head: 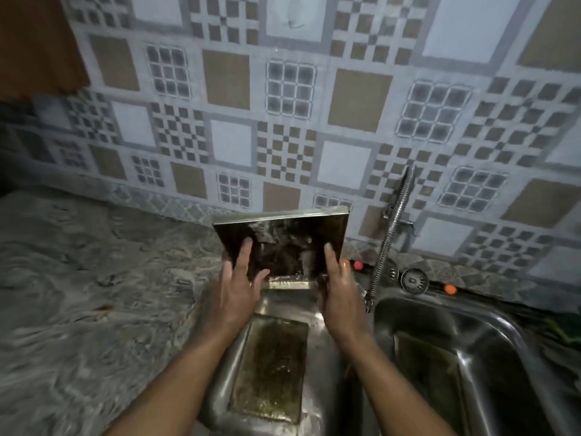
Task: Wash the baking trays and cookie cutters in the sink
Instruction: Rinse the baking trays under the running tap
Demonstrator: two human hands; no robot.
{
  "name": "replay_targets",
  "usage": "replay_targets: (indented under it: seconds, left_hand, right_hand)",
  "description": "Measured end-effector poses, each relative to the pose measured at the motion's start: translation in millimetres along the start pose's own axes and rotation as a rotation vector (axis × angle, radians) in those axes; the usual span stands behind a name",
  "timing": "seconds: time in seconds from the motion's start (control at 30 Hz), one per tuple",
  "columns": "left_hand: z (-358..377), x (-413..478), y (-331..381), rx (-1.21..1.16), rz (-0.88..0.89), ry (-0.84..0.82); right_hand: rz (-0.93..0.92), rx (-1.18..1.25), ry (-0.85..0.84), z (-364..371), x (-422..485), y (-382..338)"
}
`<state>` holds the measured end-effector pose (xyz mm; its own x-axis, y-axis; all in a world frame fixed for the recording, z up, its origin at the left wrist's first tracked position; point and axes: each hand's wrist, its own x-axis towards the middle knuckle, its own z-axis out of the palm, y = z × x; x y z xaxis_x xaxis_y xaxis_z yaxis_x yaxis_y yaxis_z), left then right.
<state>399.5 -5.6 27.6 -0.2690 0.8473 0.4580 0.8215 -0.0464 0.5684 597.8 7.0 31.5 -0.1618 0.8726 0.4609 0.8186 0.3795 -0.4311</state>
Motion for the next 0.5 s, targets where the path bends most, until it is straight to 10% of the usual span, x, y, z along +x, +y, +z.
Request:
replay_targets:
  seconds: [0.27,0.5]
  left_hand:
    - [9,-69,3,-0.133,-0.092,0.035]
    - [42,-147,59,0.112,0.147,-0.43]
  right_hand:
    - [-0.003,0.051,-0.038,0,-84,11]
    - [0.445,0.149,-0.066,-39,-177,82]
